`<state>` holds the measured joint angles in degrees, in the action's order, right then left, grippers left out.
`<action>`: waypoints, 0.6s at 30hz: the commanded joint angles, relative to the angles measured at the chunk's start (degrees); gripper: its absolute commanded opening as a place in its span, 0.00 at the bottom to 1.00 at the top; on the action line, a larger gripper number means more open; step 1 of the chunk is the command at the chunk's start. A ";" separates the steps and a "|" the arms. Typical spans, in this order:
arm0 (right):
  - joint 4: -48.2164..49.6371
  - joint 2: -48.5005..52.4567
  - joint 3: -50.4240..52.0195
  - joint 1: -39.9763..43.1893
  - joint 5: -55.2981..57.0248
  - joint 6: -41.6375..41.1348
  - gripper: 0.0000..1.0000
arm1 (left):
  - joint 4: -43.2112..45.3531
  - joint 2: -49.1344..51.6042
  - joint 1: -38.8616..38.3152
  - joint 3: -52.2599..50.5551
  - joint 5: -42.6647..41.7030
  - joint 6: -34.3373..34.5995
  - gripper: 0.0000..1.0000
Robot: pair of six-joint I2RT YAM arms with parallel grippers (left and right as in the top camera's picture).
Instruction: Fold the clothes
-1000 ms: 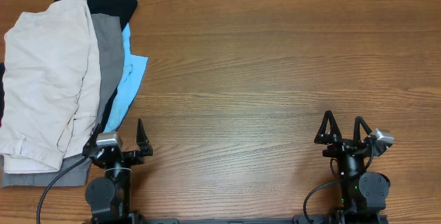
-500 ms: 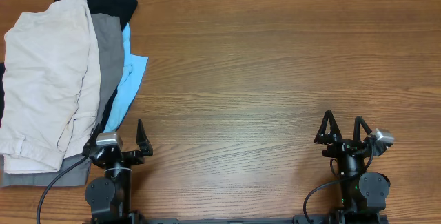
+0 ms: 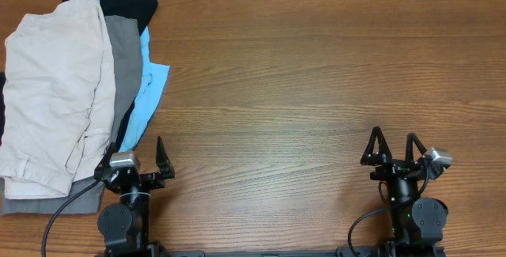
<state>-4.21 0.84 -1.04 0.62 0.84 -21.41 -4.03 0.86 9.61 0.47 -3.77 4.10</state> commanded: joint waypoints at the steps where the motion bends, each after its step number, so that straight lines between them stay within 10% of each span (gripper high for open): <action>1: 2.05 -0.68 0.55 -0.24 -1.62 -0.26 1.00 | -0.17 -0.61 0.11 -0.20 1.01 -1.09 1.00; 10: 3.15 0.81 -8.90 -0.24 -3.54 2.19 1.00 | 10.23 -0.59 0.11 0.74 -5.40 -2.40 1.00; 18: -4.33 17.75 -30.29 -0.24 -7.43 8.22 1.00 | 0.85 6.93 0.11 16.24 -5.57 -2.45 1.00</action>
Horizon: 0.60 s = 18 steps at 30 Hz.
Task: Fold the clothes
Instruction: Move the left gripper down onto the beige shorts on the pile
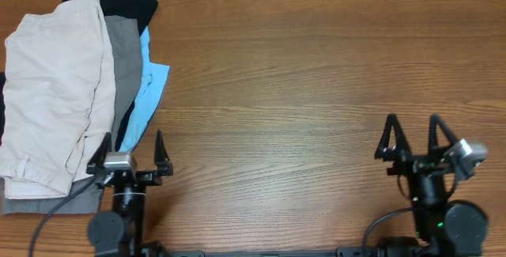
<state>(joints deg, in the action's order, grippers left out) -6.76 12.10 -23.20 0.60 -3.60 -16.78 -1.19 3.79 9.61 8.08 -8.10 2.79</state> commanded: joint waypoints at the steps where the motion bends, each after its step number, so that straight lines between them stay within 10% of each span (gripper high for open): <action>1: -3.54 10.03 -12.11 -0.22 -4.00 3.76 1.00 | -3.41 6.14 0.11 11.39 -1.62 -1.14 1.00; 18: -39.52 66.45 -71.32 -0.22 -10.69 11.43 1.00 | -49.68 68.30 0.11 80.21 -7.02 -6.64 1.00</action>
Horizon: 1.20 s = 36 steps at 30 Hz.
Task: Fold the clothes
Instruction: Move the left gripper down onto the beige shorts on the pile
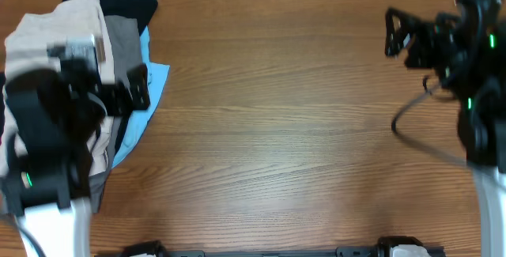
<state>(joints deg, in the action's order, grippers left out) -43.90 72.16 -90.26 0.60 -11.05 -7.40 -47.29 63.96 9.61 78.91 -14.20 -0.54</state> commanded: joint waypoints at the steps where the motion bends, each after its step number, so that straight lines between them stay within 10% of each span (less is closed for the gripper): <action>1: -2.47 7.56 -4.26 -0.22 -3.98 2.03 1.00 | -4.59 10.38 0.11 11.37 -0.87 -3.10 1.00; 12: -8.33 18.34 -4.17 -0.22 -8.74 1.68 1.00 | -2.71 30.21 1.57 13.49 23.30 -10.45 0.99; 27: -12.59 18.73 -3.89 -0.22 -7.04 3.04 1.00 | -6.86 50.05 12.57 13.49 21.66 -13.70 0.87; 36: -12.63 18.73 -3.89 -0.22 -7.02 3.19 1.00 | -7.10 53.88 15.52 13.46 21.73 -13.64 0.58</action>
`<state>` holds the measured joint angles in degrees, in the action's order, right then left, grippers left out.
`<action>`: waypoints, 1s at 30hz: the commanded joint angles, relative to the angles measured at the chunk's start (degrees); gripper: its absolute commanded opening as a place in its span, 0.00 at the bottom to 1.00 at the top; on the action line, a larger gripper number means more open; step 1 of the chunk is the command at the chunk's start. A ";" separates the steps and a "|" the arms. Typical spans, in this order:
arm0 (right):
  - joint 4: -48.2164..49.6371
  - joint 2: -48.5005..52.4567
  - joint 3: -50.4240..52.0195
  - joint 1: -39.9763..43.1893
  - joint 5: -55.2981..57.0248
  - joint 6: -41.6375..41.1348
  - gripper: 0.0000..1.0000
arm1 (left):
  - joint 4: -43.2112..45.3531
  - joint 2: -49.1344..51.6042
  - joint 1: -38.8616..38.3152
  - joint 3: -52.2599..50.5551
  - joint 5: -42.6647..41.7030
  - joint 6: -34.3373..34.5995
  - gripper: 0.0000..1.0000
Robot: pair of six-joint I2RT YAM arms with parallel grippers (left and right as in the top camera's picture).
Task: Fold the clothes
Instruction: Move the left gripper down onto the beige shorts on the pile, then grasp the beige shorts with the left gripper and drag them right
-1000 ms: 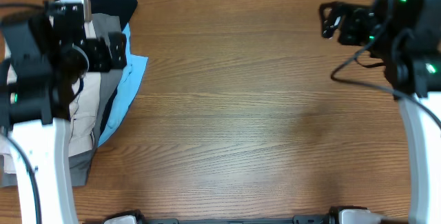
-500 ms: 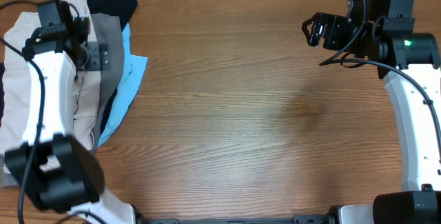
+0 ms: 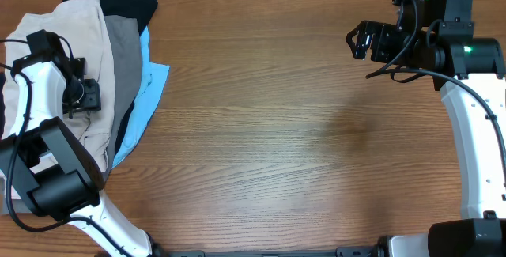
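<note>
A pile of clothes lies at the table's left end in the overhead view: a cream garment (image 3: 88, 42) on top, a grey one (image 3: 123, 51), a black one (image 3: 130, 0) and a light blue one (image 3: 152, 83) showing from under it. My left gripper (image 3: 81, 96) points down onto the cream garment near its right edge; its fingers are hidden under its own body. My right gripper (image 3: 357, 40) hangs open over the bare back right of the table, holding nothing.
The wooden table (image 3: 277, 138) stretches to the right of the pile. The left arm's white links and base cover the pile's lower left part. A pale wall edge runs along the back of the table.
The left gripper has shifted left and now sits low on the cream garment. The right gripper has moved left, from the far right edge to farther over the table's back.
Both arms first rested folded at the front edge with grippers open and pointing away. They stayed there a moment later. Then the left arm was over the pile and the right arm at the back right. Now the left gripper is down on the cream garment.
</note>
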<state>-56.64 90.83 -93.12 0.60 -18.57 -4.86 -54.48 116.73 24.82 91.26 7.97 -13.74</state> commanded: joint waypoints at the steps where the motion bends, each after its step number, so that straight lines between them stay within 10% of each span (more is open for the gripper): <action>1: 0.11 0.07 -1.03 -0.22 0.50 0.66 1.00 | 0.33 1.14 0.44 1.09 -0.42 -0.46 0.57; 9: 0.81 0.07 -1.03 -0.22 0.50 0.66 1.00 | 2.03 1.14 0.55 1.16 -0.50 -0.44 0.04; 19: 0.79 0.07 -1.03 -0.22 0.52 0.66 1.00 | -3.02 1.11 -0.63 5.22 -0.55 2.25 0.04; 30: 0.63 0.07 -1.03 -0.22 2.01 0.59 0.99 | -27.61 1.11 -8.37 29.55 -16.22 8.70 0.04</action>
<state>-56.21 90.83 -93.12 0.60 -17.52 -4.49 -77.73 118.30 21.69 112.38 3.31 -8.08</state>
